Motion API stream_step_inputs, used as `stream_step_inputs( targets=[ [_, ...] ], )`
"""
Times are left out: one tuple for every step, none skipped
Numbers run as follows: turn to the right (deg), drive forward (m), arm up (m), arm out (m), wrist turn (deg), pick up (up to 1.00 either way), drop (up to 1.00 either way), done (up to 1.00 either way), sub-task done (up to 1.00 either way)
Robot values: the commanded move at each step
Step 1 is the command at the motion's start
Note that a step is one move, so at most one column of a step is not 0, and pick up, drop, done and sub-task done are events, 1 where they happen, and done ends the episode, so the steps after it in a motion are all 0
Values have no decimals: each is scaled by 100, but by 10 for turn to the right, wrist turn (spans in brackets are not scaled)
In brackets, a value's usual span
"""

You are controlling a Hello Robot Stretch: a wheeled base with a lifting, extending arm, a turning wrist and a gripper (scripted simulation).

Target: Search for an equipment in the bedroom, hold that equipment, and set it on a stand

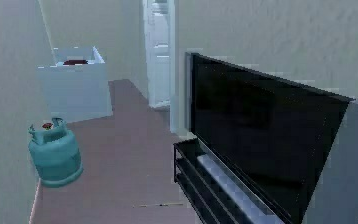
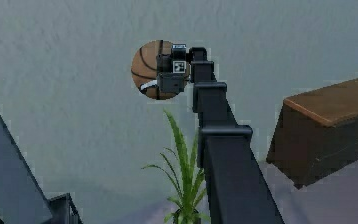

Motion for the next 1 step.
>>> stream_step_inputs(
  targets=[
    [0,85,0,0,0,0,0,0,0]
  ],
)
